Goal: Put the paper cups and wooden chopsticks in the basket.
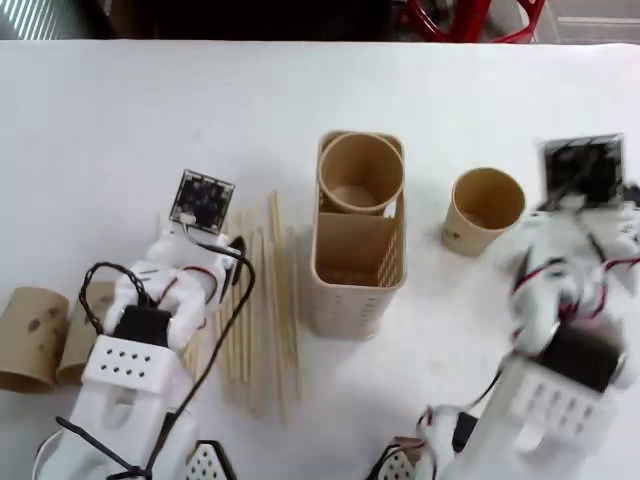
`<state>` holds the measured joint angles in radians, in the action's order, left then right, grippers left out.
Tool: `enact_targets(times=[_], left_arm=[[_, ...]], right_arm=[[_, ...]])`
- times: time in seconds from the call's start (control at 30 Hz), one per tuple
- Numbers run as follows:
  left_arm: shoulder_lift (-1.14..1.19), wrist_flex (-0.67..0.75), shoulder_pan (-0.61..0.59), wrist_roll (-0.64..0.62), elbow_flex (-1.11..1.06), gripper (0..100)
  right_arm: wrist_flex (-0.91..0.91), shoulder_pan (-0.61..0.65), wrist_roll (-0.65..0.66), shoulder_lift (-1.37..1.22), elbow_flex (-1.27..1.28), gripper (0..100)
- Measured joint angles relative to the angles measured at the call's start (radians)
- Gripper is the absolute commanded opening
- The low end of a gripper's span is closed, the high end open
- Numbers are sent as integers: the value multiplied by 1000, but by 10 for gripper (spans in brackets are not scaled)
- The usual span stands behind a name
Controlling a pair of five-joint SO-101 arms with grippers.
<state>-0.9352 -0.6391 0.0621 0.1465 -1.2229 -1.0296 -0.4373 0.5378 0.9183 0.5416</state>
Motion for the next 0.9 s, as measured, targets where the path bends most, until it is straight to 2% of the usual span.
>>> enact_targets(times=[0.23, 0.47, 0.67, 0.73, 0.8, 0.83, 0.9], left_arm=[[0, 0, 0, 0, 0, 155], [0, 0, 0, 0, 0, 155], [0, 0, 0, 0, 0, 155], [0, 0, 0, 0, 0, 155], [0, 0, 0, 0, 0, 155], [0, 0, 0, 0, 0, 155], [0, 0, 0, 0, 0, 155]], right_arm=[[-5, -195, 9, -482, -166, 212], [-5, -224, 12, -896, -333, 212], [-5, -222, 12, -1049, -396, 202], [-5, -219, 12, -1074, -400, 142], [-3, -216, 12, -1089, -400, 27], [-3, -216, 12, -1091, -400, 5], [-3, -216, 12, -1091, -400, 27]])
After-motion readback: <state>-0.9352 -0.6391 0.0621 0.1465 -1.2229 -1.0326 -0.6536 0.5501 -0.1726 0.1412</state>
